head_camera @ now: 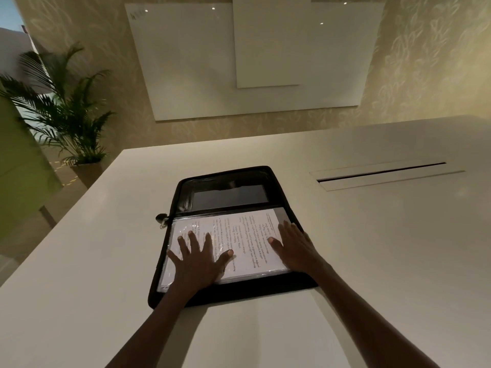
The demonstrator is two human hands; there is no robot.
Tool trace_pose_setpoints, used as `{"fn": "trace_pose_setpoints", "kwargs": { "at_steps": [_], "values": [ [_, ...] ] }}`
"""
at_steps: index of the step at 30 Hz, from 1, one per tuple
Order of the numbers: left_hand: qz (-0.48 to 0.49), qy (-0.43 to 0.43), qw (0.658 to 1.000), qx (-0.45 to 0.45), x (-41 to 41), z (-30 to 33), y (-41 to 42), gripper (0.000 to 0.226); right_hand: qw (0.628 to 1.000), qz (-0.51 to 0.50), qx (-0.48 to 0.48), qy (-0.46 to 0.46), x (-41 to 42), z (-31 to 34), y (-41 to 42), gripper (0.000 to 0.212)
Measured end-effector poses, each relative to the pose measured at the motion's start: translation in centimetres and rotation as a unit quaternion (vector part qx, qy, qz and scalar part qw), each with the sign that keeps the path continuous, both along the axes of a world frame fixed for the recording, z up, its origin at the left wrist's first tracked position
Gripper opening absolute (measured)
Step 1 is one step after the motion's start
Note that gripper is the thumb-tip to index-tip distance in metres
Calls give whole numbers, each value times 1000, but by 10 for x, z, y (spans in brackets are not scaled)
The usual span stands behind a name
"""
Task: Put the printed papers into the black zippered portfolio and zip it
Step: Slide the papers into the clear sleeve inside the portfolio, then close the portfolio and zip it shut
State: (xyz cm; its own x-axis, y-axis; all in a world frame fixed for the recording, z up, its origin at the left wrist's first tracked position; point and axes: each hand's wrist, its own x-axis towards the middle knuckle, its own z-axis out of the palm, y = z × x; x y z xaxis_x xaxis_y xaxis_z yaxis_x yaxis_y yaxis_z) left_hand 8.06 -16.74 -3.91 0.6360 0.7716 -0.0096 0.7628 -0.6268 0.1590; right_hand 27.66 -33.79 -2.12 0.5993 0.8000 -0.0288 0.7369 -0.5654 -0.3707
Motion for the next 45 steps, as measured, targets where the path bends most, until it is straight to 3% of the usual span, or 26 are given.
{"fn": "trace_pose_setpoints", "kwargs": {
  "at_steps": [3, 12, 15, 17, 21, 25, 27, 29, 39, 45],
  "values": [
    [-1, -11, 999, 41, 0, -6, -3, 98, 997, -9, -7, -77, -5, -13, -1, 72],
    [0, 1, 999, 34, 0, -7, -3, 93, 995, -1, -20, -100, 0, -17, 3, 74],
    [-1, 4, 1000, 18, 0, -8, -2, 93, 995, -1, -29, -96, 0, -18, 4, 84],
    [-1, 18, 1000, -7, 3, -6, -1, 95, 996, -1, -39, -80, 2, -17, 5, 90],
    [33, -20, 997, -68, 13, 19, 14, 94, 998, -35, 34, -29, 12, -7, 19, 72],
    [22, -182, 979, -85, 28, 50, 60, 79, 979, -100, 176, 27, 29, 12, 45, 45],
    [27, -291, 947, -134, 35, 63, 79, 59, 970, -128, 195, 66, 43, 23, 61, 43],
    [58, -335, 927, -160, 41, 73, 95, 43, 967, -146, 190, 90, 61, 30, 75, 47],
    [176, -293, 902, -265, 59, 68, 188, 71, 936, -211, 190, 208, 113, 38, 122, 52],
    [195, -321, 880, -291, 70, 59, 208, 64, 895, -245, 230, 294, 126, 40, 131, 53]
  ]
}}
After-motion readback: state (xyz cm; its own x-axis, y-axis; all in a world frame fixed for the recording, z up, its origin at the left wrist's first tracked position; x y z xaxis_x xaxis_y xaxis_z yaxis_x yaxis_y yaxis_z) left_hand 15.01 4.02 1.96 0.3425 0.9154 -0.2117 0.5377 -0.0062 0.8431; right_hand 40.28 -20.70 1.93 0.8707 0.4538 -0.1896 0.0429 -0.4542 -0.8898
